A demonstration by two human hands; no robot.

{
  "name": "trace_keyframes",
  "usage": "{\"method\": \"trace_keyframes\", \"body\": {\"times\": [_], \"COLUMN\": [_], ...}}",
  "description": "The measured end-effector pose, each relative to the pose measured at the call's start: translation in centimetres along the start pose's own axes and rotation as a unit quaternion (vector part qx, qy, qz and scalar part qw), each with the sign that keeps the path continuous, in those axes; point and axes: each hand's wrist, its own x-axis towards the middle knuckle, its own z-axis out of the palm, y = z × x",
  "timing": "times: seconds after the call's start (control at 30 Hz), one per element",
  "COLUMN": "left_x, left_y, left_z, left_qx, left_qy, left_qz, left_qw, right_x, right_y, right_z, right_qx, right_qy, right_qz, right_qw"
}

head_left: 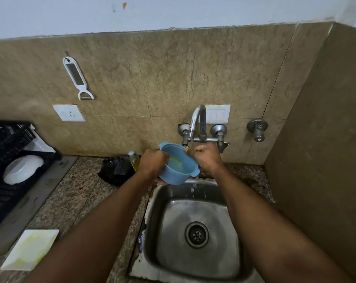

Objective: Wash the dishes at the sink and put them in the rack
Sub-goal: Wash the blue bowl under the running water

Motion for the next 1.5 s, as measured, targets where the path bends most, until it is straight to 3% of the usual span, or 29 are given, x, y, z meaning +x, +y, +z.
{"method": "trace_keyframes", "body": {"times": [0.27,0.5,0.63,0.77,0.93,1.33,1.5], "left_x": [-0.8,0.1,0.5,0.3,-0.1,0.2,1.5], "left_y": [1.3,2.1,1.9,1.4,1.7,1.5,1.3], "left_z": [-0.8,0.1,1.5,2.8,3.0,3.1,2.7], "left_qx": [0.014,-0.078,-0.122,-0.122,-0.087,-0.049,-0.033], "left_qy": [-0.109,-0.058,-0.001,0.044,0.005,-0.089,-0.151], "left_qz": [-0.068,-0.079,-0.054,-0.029,-0.012,-0.026,-0.056], "left_qw": [0.992,0.992,0.991,0.991,0.996,0.994,0.986], "right_x": [0.9,0.5,-0.4,-0.7,-0.4,0.2,0.5], "right_y": [-1.4,-1.5,-1.2,-1.0,-0.7,-1.4,-2.2], "right_z": [-0.8,-0.9,-0.1,0.2,-0.1,-2.5,-2.7], "right_qx": [-0.038,0.064,0.200,0.252,0.225,0.165,0.091], "right_qy": [-0.068,-0.064,0.013,0.052,0.077,-0.019,0.011], "right_qz": [0.022,0.076,0.188,0.233,0.239,0.250,0.188], "right_qw": [0.997,0.993,0.961,0.938,0.941,0.954,0.978]}}
